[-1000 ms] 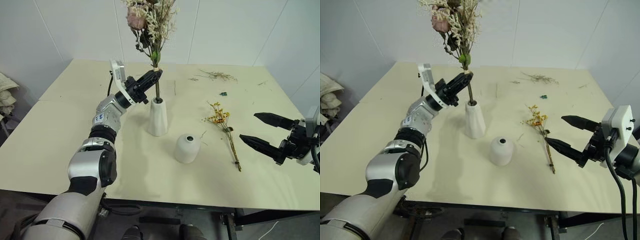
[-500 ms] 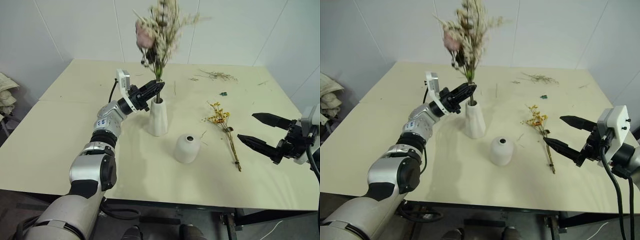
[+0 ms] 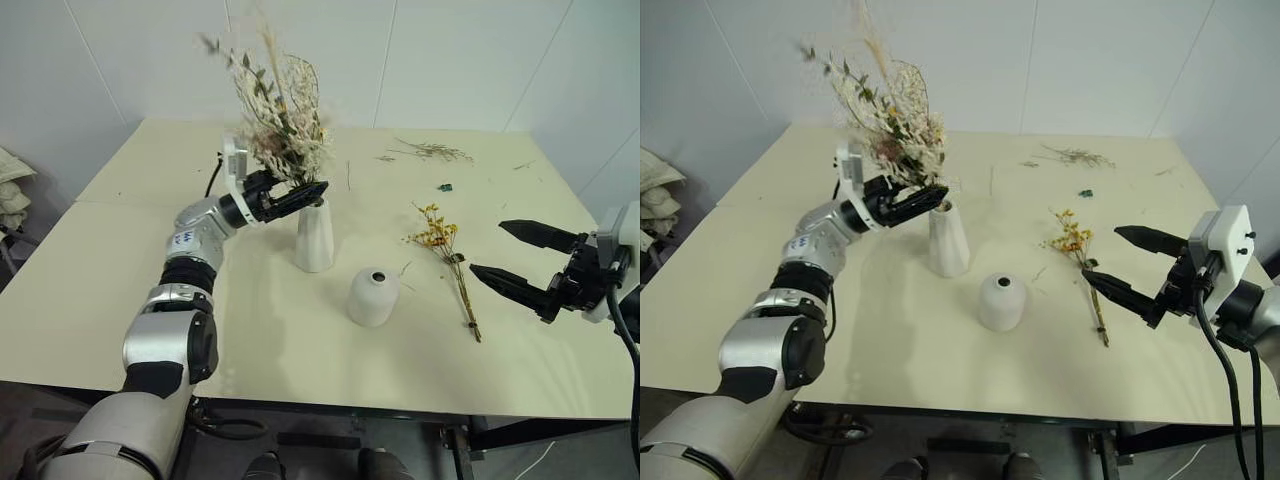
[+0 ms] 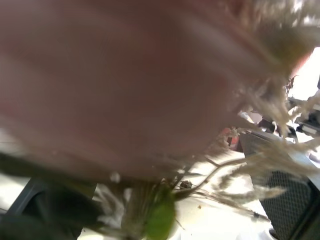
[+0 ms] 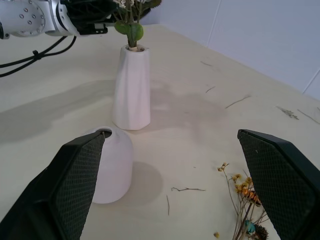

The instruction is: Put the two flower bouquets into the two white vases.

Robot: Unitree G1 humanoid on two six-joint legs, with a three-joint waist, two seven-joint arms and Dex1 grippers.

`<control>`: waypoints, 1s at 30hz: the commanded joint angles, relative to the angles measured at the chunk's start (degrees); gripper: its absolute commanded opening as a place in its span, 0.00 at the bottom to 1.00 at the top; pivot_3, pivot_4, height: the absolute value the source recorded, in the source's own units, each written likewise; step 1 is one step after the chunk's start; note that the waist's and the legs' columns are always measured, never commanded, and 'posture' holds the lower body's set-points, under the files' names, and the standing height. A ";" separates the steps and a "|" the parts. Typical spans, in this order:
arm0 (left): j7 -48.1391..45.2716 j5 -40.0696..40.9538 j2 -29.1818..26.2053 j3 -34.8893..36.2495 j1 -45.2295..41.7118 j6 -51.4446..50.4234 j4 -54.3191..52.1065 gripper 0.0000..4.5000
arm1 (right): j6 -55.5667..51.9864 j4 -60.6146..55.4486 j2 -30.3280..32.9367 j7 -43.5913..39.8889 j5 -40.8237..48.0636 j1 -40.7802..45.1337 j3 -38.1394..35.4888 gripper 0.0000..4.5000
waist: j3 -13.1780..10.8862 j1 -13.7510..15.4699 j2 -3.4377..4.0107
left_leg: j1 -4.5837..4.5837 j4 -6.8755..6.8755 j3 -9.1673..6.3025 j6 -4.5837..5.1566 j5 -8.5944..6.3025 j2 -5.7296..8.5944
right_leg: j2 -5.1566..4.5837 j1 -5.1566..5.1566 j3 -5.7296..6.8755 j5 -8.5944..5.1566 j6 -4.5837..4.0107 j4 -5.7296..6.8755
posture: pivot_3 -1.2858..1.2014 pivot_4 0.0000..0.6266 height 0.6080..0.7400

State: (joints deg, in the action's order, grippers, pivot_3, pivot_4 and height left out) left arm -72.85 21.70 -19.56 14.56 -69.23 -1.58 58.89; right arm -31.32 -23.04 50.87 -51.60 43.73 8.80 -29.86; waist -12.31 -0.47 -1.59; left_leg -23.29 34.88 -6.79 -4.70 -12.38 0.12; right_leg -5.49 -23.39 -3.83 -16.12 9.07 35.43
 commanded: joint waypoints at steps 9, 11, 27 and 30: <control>-5.51 -7.15 -12.16 -6.25 2.76 2.50 -3.34 1.00 | -0.54 3.70 3.43 0.06 -3.72 4.52 4.76 1.00 | 0.00 -0.08 0.00 | 0.00 0.06 -0.01 0.00 0.00 0.00 | 0.01 0.00 0.00 -0.01 -0.02 0.05 | 0.52 0.24 1.00; -6.04 -7.57 -14.27 -6.42 3.65 2.61 -3.95 1.00 | -1.31 4.68 4.24 0.72 -5.56 4.96 6.65 1.00 | 0.00 -0.10 0.00 | 0.00 0.05 -0.01 0.00 0.00 -0.01 | 0.01 0.00 0.00 -0.02 -0.03 0.06 | 0.52 0.24 1.00; -19.65 19.93 -28.88 0.56 29.41 -22.40 -42.32 1.00 | -19.44 20.52 3.54 12.50 -21.27 20.56 26.60 1.00 | -0.01 -1.57 0.02 | 0.03 0.01 -0.02 0.02 -0.01 -0.07 | 0.00 -0.09 -0.01 -0.12 -0.23 0.22 | 0.52 0.24 1.00; -19.13 24.29 -30.92 2.73 35.72 -25.68 -50.23 1.00 | -23.14 25.12 2.43 13.22 -23.62 25.30 29.89 1.00 | -0.03 -1.57 0.07 | 0.03 -0.01 -0.02 0.02 -0.01 -0.09 | 0.01 -0.11 -0.01 -0.15 -0.28 0.22 | 0.52 0.24 1.00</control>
State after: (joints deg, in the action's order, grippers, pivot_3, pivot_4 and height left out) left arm -86.08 42.44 -49.04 14.94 -35.17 -25.63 13.58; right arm -52.88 0.83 53.26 -39.17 21.65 32.28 -0.23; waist -12.33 -2.04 -1.52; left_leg -23.25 34.85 -6.80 -4.68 -12.40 0.03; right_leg -5.49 -23.50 -3.84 -16.27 8.78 35.64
